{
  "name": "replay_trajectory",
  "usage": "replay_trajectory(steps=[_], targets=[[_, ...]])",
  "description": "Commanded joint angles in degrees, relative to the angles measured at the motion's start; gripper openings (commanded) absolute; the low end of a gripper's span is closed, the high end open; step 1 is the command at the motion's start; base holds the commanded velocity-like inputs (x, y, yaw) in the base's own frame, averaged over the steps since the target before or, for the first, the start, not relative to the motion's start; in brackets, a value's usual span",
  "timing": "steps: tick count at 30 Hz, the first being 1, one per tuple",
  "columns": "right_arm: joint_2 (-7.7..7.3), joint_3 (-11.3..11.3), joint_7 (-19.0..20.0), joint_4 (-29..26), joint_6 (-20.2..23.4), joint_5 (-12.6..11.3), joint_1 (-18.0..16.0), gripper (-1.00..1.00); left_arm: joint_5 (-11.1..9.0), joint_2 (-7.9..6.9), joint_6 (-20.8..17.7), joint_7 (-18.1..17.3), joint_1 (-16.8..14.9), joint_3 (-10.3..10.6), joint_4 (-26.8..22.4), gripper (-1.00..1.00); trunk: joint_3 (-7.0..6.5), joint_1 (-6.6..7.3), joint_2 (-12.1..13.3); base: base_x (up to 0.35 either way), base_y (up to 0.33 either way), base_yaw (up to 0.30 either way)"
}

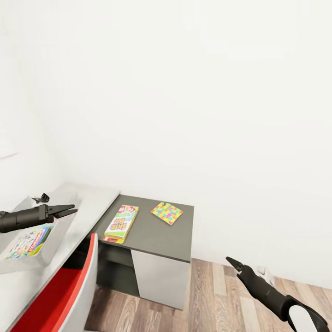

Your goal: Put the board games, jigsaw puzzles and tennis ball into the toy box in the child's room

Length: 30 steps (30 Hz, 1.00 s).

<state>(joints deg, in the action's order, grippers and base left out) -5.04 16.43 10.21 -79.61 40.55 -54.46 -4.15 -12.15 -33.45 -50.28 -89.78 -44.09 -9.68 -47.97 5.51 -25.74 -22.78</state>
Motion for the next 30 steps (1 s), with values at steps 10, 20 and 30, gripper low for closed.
replay_trajectory(steps=[10, 20, 30], targets=[[-0.05, 0.09, 0.25, -0.01, 0.32, 0.09, -0.07, 1.0, 0.02, -0.12, -0.61, -0.22, -0.03, -0.01, -0.02, 1.0, -0.36, -0.04, -0.13, 0.0, -0.19, -0.185], [-0.06, 0.1, 0.25, -0.02, 0.34, 0.13, -0.07, 1.0, 0.02, -0.05, -0.61, -0.22, -0.03, 0.02, -0.02, 1.0, -0.39, -0.04, -0.13, 0.029, -0.074, -0.013], [-0.06, 0.14, 0.22, 0.0, 0.32, 0.13, -0.07, 1.0, 0.02, -0.05, -0.61, -0.22, -0.01, 0.02, -0.02, 1.0, -0.45, -0.04, -0.13, 0.032, 0.004, -0.06]])
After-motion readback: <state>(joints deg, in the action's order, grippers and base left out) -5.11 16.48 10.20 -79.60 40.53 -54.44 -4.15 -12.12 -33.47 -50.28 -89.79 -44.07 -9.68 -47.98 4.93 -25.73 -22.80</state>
